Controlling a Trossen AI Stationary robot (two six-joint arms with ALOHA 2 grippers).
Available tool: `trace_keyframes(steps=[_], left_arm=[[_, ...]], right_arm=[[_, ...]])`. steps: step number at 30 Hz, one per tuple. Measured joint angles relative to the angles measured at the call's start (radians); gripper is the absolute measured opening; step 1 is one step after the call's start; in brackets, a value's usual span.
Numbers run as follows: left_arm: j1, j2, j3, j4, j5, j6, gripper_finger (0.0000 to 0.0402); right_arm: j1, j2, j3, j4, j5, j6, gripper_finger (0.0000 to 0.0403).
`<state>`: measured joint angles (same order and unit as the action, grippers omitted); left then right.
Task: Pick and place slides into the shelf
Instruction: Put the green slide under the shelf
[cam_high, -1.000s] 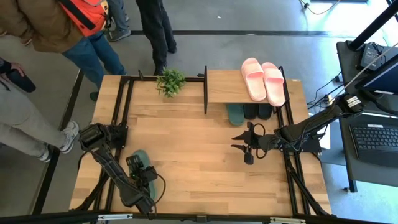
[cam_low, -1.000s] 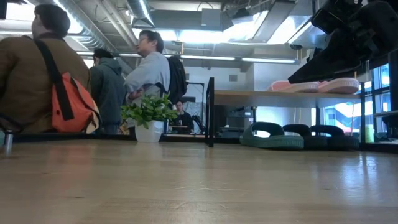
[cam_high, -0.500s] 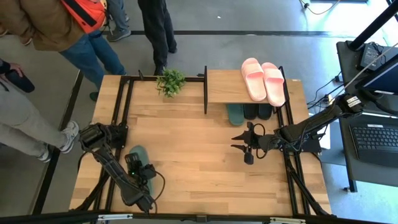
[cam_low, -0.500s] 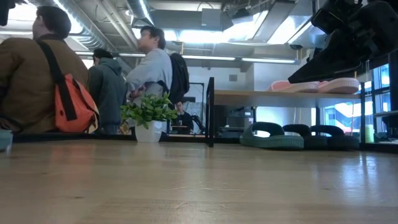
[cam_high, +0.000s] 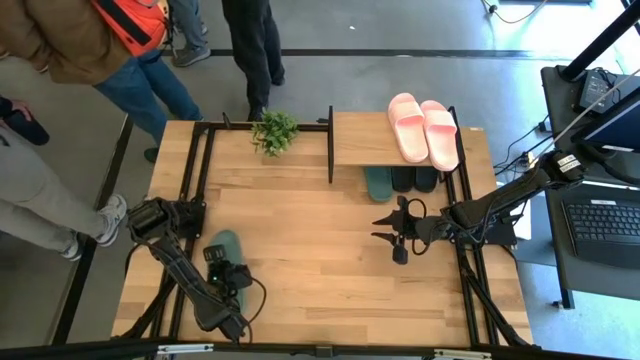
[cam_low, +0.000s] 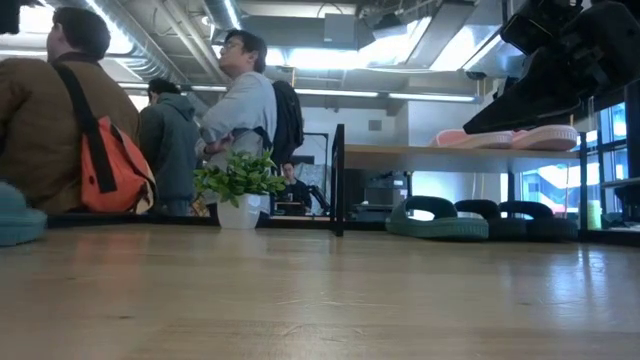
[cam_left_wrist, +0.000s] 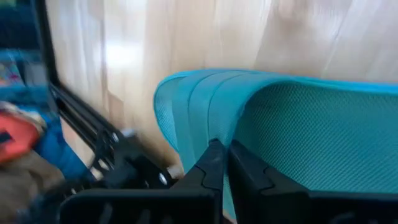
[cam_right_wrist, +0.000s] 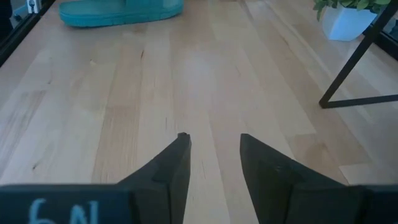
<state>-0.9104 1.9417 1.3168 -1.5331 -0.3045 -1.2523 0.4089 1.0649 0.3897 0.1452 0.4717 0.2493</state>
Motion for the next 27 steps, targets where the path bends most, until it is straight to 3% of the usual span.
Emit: trace_keyframes(steps=[15,20,27], left_arm=[[0.038,-0.119,0.002,0.016,-0.408,0.199,0.0001],[0.15,-0.126,0.001,0.084,-0.431,0.339,0.0001],[0.301,-0.125,0.002,0.377,-0.493,0.69,0.0]], right_arm=[[0.0,-0.001,0.0,-0.018,0.01,0.044,0.014],[0.0,-0.034,0.0,-0.025,0.074,0.105,0.014],[0.045,-0.147,0.0,-0.171,0.059,0.199,0.014]])
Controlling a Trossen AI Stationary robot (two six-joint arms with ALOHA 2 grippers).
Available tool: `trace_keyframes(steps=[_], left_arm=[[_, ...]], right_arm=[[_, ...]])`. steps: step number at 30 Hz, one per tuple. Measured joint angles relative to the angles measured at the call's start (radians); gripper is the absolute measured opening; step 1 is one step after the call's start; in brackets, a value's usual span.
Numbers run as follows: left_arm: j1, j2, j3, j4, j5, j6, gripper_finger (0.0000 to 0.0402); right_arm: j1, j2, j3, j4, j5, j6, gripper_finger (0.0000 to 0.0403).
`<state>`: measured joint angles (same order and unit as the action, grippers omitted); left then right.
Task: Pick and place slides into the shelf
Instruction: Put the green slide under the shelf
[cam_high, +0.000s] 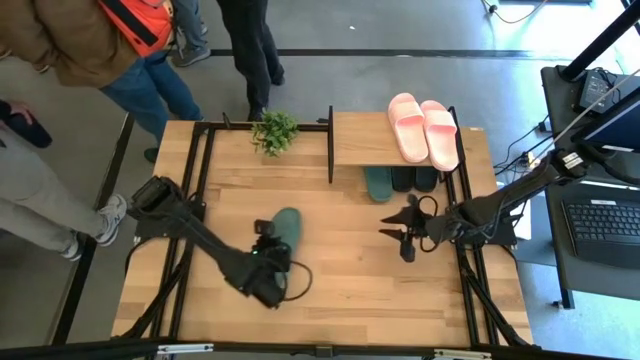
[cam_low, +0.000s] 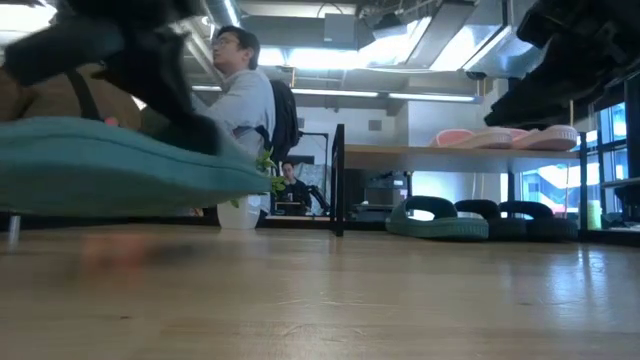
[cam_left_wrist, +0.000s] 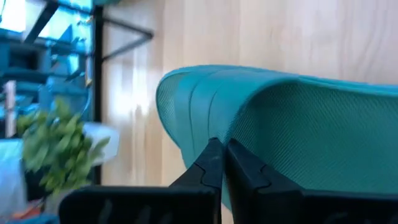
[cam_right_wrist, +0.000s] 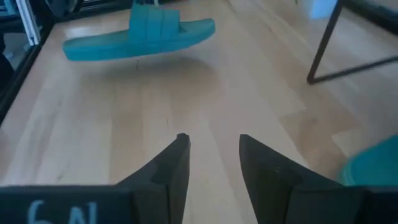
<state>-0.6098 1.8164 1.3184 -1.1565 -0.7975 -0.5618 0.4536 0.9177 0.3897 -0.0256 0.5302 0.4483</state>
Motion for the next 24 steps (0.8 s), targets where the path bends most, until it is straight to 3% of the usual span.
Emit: trace_keyframes(steps=[10,16,24], left_arm=[[0.197,0.0,0.0,0.387,0.005,0.397,0.0],[0.277,0.0,0.0,0.602,0.0,0.616,0.0],[0.336,0.01,0.0,0.796,0.0,0.679,0.0]], right_arm=[[0.038,-0.168,0.0,-0.293,0.005,0.179,0.014],[0.038,-0.225,0.0,-0.388,0.052,0.204,0.014],[0.038,-0.23,0.0,-0.391,0.057,0.203,0.014]])
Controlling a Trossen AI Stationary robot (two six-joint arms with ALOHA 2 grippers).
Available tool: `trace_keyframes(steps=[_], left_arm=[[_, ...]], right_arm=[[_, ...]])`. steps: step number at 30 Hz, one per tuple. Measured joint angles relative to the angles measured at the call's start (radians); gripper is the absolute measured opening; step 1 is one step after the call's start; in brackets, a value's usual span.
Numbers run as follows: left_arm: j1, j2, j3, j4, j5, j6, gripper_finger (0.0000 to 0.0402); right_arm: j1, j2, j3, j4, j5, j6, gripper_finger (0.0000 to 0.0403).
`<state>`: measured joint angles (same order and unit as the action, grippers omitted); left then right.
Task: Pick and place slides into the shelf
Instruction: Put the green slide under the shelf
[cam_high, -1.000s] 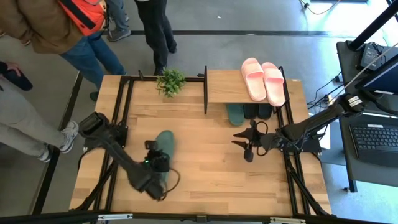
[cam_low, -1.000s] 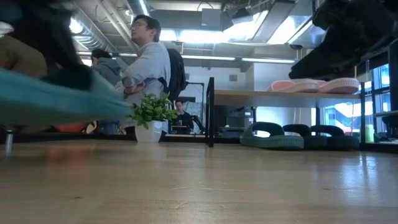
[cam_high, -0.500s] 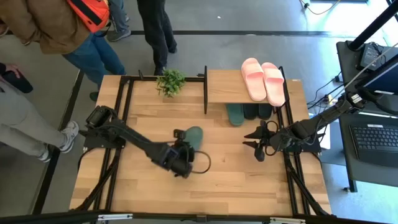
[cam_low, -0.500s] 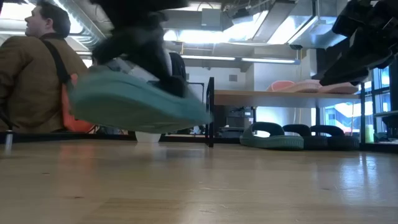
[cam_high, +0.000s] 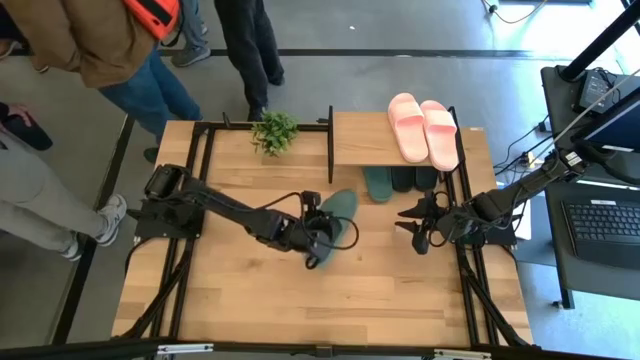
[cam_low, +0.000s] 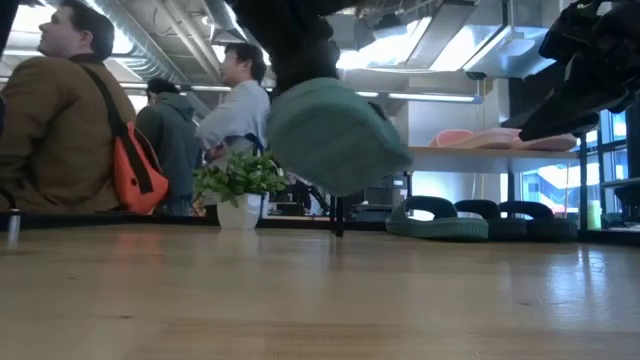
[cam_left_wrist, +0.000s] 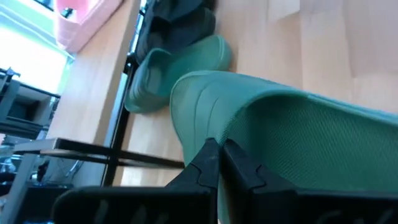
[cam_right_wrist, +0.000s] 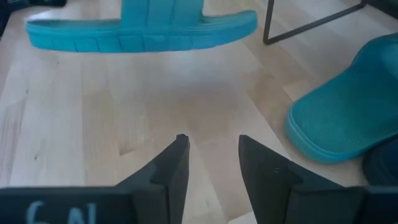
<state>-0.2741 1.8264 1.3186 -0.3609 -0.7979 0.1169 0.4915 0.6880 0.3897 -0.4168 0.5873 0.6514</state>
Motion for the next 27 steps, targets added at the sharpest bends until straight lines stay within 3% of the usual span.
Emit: trace_keyframes(steps=[14,27], left_arm=[[0.017,0.119,0.0,0.058,0.007,-0.06,0.0],[0.029,0.146,0.0,0.058,0.141,-0.087,0.0]], right_arm=[[0.0,0.001,0.0,0.0,0.0,0.0,0.014],[0.0,0.002,0.0,0.002,0.0,0.002,0.014]])
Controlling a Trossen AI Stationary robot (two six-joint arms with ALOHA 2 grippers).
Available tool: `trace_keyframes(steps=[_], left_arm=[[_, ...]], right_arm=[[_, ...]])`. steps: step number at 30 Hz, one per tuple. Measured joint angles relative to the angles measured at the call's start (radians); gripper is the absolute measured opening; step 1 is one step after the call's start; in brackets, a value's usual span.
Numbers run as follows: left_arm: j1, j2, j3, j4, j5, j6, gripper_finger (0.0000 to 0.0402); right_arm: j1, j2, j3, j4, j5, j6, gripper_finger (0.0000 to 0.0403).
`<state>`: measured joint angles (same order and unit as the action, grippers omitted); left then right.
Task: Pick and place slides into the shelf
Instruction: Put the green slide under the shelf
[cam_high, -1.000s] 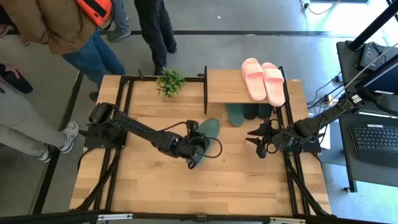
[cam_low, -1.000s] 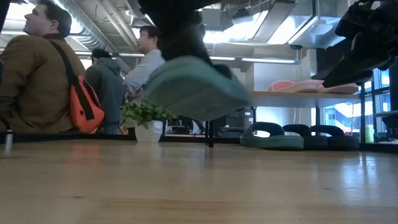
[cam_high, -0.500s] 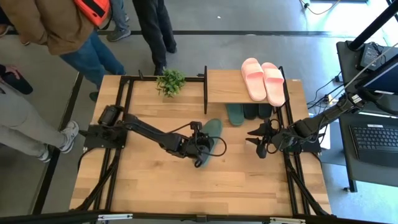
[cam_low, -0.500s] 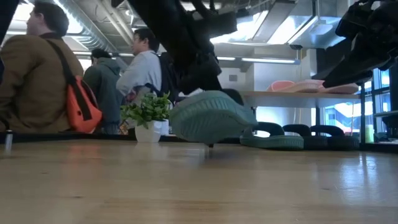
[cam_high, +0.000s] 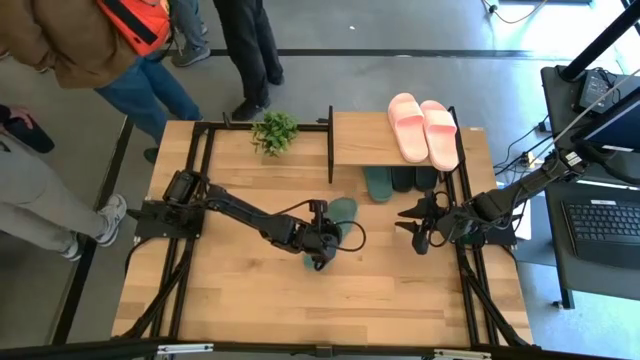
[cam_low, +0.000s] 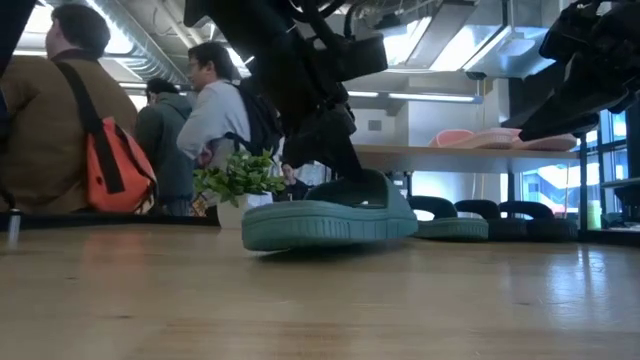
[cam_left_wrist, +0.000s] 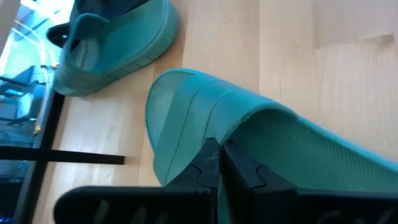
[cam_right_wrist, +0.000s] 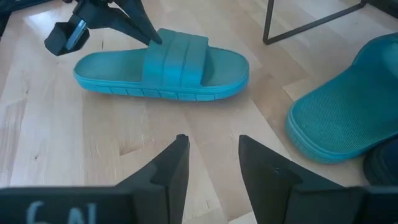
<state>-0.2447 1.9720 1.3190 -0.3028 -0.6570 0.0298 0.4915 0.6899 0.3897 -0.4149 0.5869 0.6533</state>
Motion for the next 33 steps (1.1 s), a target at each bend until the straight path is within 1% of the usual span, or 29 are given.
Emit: trace_keyframes(steps=[2,6,14,18,21,26,30,33], left_arm=[[0.001,0.0,0.0,0.0,0.018,0.0,0.0],[0.001,0.0,0.0,0.005,0.021,0.0,0.0004],[-0.006,0.0,0.0,0.005,0.021,0.036,0.0041],[-0.006,0.0,-0.001,0.005,0.021,0.029,0.0057],[-0.006,0.0,-0.001,0.006,0.023,0.027,0.0076],[-0.007,-0.001,-0.001,0.006,0.07,0.031,0.012],[-0.014,-0.006,-0.001,0.006,0.058,0.034,0.0154],[-0.021,-0.011,-0.002,0.003,0.044,0.073,0.0165]], right_arm=[[0.0,0.0,0.0,-0.001,0.0,0.0,0.014],[0.0,0.0,0.0,0.0,0.0,-0.001,0.014],[0.0,0.002,0.0,-0.001,0.0,-0.002,0.014],[0.0,0.002,0.0,-0.001,-0.001,-0.002,0.014],[0.0,0.002,0.0,-0.002,-0.001,-0.002,0.014],[0.0,0.002,0.0,-0.002,-0.003,-0.002,0.014],[0.0,0.002,0.0,-0.002,-0.003,-0.002,0.014],[0.0,0.002,0.0,-0.002,-0.003,-0.002,0.014]])
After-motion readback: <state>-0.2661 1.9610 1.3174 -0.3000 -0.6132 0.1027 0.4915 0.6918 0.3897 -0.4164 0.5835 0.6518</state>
